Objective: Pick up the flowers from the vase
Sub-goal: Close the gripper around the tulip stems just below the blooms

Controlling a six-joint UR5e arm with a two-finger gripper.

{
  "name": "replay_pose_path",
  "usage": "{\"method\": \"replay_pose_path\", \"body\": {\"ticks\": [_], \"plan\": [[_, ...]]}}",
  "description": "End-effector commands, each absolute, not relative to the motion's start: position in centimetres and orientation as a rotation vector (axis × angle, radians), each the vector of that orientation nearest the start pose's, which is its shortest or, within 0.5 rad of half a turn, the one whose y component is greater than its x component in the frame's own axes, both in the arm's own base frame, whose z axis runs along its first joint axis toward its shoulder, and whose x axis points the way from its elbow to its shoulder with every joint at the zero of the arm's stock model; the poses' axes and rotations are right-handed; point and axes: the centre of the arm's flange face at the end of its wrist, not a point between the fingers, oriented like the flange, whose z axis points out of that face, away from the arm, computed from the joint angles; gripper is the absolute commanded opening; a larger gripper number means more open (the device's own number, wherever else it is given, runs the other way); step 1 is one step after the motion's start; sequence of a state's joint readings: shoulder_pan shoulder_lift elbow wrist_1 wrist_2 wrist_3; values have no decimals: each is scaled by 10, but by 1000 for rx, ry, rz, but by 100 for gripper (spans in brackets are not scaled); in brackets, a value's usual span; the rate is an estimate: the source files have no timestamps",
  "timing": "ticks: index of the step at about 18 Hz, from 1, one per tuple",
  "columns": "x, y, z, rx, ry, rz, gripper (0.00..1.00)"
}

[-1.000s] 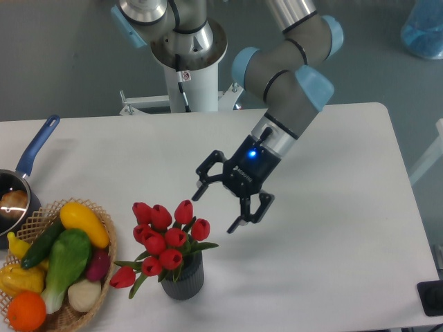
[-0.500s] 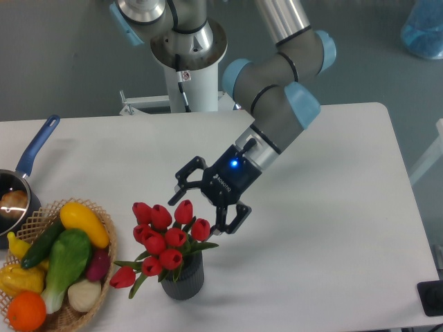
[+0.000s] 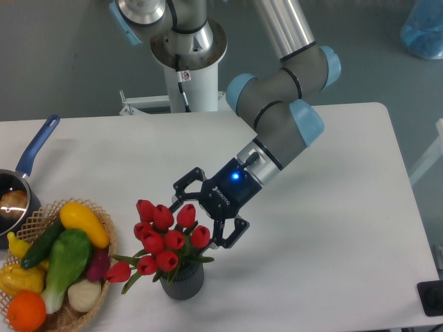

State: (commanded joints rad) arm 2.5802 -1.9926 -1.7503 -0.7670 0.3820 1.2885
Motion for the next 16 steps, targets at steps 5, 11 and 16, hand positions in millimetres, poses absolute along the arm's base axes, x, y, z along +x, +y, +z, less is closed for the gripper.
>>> {"method": "replay_pose_path", "body": {"ticks": [5,11,16], "plan": [[-391,511,311,-1920,403,-361,100],[-392,520,301,-1922,407,-378,100],[-390,525,300,-1920,417,-382,79]]}}
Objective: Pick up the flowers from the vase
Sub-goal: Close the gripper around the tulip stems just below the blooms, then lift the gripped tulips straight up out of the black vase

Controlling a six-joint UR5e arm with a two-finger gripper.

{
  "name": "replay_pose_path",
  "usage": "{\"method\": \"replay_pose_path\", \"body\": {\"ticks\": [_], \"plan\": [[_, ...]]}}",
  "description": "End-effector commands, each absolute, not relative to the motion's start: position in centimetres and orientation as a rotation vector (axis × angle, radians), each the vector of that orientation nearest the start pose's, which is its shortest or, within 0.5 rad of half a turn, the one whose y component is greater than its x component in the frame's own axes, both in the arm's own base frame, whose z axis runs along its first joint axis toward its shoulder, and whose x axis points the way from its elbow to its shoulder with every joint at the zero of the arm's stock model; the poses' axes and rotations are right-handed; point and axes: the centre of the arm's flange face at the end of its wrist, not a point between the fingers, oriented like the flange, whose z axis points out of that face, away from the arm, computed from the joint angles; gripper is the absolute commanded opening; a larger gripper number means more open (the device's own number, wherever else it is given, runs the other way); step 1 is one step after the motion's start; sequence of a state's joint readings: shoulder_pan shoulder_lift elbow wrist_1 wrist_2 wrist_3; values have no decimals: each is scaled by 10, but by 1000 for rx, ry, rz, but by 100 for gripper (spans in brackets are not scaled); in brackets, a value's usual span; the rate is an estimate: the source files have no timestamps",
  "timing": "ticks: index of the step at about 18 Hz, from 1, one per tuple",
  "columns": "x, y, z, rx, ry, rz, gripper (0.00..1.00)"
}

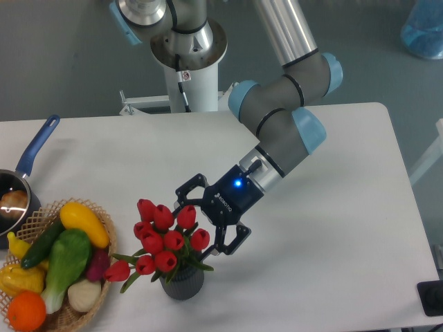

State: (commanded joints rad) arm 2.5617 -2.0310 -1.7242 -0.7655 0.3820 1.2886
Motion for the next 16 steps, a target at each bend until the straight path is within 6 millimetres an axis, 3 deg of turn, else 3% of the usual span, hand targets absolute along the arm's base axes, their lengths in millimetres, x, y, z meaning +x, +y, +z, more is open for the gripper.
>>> {"method": "replay_pose_path", "body": {"ticks": [6,9,10,16], "plan": [[-390,525,300,-1921,416,-384,26],[-389,526,299,-1921,416,-386,5],[-389,526,299,-1921,416,-386,0],[-391,522,307,-1918,416,-372,0]]}}
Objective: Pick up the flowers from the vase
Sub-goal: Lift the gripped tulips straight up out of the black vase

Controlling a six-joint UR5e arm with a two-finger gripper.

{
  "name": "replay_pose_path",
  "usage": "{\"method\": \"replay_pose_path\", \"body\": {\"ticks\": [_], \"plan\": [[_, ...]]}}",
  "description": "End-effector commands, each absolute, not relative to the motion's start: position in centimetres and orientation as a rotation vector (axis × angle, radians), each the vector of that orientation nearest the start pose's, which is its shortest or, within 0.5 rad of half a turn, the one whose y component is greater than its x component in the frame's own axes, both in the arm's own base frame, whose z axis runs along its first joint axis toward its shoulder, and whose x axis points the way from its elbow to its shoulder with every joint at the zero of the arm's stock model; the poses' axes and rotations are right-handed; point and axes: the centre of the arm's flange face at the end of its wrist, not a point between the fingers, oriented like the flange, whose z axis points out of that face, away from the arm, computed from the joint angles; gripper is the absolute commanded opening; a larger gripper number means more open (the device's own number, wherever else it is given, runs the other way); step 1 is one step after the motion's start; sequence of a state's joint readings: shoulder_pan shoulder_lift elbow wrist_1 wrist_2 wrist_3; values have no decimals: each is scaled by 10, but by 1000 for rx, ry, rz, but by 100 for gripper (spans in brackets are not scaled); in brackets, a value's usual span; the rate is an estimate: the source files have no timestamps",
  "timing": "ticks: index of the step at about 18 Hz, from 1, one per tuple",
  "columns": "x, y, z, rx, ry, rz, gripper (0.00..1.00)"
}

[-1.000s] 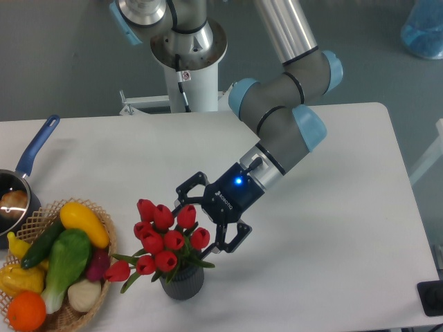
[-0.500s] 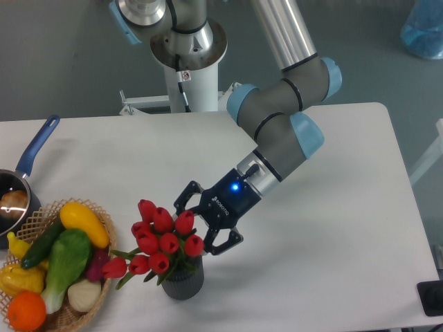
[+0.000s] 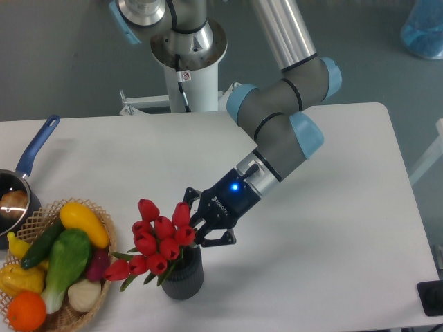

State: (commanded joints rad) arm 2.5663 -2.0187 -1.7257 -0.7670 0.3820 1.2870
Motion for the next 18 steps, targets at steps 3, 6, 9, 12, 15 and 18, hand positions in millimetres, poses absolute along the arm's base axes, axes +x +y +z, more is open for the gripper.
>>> {"method": "replay_pose_path", "body": {"ticks": [3,6,9,12,15,18], "plan": [[-390,521,315,-1924,372,-396,0],[-393,509,351,-1867,305,-420,0],[-398,502,362,-1813,294,-428,0],[-402,494,375,-1788,265,-436,0],[-404,487,388,-1765,245,-443,0],[-408,481,406,-1725,227,-455,0]]}}
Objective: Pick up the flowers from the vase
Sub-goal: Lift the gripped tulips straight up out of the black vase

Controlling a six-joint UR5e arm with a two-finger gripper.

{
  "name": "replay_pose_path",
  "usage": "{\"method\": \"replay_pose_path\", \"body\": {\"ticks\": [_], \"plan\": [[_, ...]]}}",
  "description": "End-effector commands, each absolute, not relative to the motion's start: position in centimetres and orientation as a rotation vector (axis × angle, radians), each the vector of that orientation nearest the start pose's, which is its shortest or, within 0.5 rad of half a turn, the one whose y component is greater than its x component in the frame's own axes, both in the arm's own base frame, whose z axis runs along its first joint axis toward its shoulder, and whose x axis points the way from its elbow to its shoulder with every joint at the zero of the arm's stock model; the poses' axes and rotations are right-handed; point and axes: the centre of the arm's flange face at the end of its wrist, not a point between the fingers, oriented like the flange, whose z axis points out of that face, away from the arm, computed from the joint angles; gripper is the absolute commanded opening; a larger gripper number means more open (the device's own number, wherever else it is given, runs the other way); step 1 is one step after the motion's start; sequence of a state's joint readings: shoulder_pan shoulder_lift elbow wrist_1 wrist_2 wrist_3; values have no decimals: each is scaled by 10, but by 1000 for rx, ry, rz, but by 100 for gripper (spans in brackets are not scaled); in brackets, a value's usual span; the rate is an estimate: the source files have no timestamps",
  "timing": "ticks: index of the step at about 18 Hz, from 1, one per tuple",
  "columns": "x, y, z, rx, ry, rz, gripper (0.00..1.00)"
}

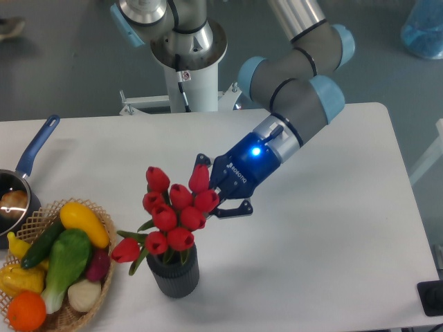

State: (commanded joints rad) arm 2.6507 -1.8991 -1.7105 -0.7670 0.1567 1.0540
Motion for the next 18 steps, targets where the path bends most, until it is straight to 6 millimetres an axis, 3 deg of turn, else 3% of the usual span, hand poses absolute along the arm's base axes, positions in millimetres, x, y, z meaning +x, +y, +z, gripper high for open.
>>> {"method": "replay_pose_path", "body": {"ticks": [13,18], "plan": [[-442,436,465,-1569,155,-476,0],[-453,421,473,-1543,135,-467,0]]}}
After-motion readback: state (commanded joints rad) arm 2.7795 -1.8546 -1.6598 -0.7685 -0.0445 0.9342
